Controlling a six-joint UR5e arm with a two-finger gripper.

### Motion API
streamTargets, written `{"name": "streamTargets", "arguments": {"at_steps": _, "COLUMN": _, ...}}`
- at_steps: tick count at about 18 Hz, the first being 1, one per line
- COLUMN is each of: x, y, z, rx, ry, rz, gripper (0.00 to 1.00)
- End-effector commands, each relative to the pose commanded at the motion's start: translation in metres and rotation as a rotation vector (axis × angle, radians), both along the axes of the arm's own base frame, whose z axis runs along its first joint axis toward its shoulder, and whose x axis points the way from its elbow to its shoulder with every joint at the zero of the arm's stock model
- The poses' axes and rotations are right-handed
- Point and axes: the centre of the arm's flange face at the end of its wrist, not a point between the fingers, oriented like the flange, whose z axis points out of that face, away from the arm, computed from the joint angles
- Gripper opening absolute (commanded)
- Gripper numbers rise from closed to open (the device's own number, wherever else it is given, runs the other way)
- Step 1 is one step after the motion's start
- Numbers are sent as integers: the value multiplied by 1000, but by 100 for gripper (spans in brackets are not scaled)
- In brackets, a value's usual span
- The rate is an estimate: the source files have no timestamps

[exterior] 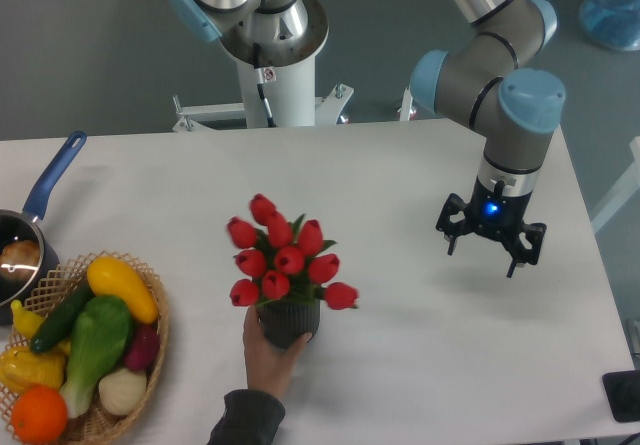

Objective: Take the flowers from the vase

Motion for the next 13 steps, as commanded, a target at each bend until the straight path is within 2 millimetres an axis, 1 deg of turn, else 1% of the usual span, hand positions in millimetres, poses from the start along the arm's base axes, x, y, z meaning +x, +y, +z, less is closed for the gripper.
{"name": "streamTargets", "arguments": {"at_steps": 1, "x": 8, "y": 5, "z": -7, "rx": 5, "ry": -17, "rz": -11, "gripper": 100}}
{"name": "streamTargets", "arguments": {"at_steps": 2, "x": 15, "y": 15, "z": -8, "rx": 21, "ry": -32, "rz": -21, "gripper": 100}}
{"name": "streamTargets", "arguments": {"at_steps": 4, "x": 24, "y": 25, "z": -7, "rx": 53, "ry": -58, "rz": -9, "gripper": 100}}
{"name": "streamTargets", "arguments": {"at_steps": 5, "x": 32, "y": 36, "z": -2, "rx": 65, "ry": -68, "rz": 2, "gripper": 100}}
{"name": "streamTargets", "arguments": {"at_steps": 6, "x": 40, "y": 45, "z": 7, "rx": 75, "ry": -66, "rz": 10, "gripper": 100}}
{"name": "streamTargets", "arguments": {"at_steps": 8, "x": 49, "y": 57, "z": 17, "rx": 110, "ry": -71, "rz": -3, "gripper": 100}}
{"name": "streamTargets", "arguments": {"at_steps": 10, "x": 56, "y": 62, "z": 30, "rx": 215, "ry": -111, "rz": -25, "gripper": 100}}
{"name": "streamTargets", "arguments": {"at_steps": 12, "x": 59, "y": 65, "z": 40, "rx": 329, "ry": -159, "rz": -45, "gripper": 100}}
{"name": "streamTargets", "arguments": {"at_steps": 13, "x": 57, "y": 64, "z": 45, "rx": 369, "ry": -172, "rz": -49, "gripper": 100}}
